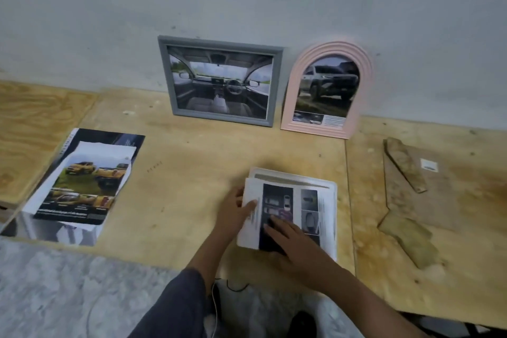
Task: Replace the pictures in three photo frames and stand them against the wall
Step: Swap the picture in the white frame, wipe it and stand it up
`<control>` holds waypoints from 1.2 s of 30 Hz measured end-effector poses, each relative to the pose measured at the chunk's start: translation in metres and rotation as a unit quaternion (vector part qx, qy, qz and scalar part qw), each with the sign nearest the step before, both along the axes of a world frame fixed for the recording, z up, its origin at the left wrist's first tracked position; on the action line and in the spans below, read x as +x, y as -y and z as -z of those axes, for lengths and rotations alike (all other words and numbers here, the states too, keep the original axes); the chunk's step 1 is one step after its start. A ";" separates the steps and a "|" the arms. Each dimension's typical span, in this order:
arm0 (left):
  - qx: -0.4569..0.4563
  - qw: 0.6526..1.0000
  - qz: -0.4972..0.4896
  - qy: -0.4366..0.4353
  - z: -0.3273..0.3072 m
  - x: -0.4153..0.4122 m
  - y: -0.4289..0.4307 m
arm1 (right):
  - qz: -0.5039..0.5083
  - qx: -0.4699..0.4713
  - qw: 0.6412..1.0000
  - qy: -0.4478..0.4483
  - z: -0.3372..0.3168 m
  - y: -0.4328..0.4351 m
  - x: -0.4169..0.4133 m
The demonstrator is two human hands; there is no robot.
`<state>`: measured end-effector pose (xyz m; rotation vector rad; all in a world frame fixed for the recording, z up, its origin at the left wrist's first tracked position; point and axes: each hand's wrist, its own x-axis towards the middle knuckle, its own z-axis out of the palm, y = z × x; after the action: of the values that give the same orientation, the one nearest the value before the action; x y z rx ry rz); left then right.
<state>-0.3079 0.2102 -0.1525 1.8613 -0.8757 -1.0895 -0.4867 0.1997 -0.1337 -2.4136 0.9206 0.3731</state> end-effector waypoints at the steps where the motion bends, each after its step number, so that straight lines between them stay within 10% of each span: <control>1: -0.020 0.998 -0.009 0.057 0.004 -0.005 0.002 | -0.007 0.004 1.000 0.014 0.006 0.002 -0.007; 10: 0.016 0.870 0.361 0.336 0.020 -0.028 -0.013 | 0.079 -0.079 0.993 -0.025 0.031 0.022 -0.032; 20: -0.018 0.831 0.396 0.390 0.028 -0.015 0.015 | 0.166 -0.071 0.983 -0.017 0.026 0.036 -0.021; 28: -0.107 0.947 0.222 0.207 -0.003 -0.062 0.078 | 0.243 -0.042 0.949 0.198 0.012 0.069 -0.071; 36: 0.054 0.980 0.191 -0.012 -0.027 -0.211 0.172 | 0.635 -0.016 0.752 0.173 0.008 0.171 -0.243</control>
<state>-0.5187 0.0379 -0.1255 1.8062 -1.2157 -1.4127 -0.7295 0.0284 -0.1415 -1.2639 2.0398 -0.5829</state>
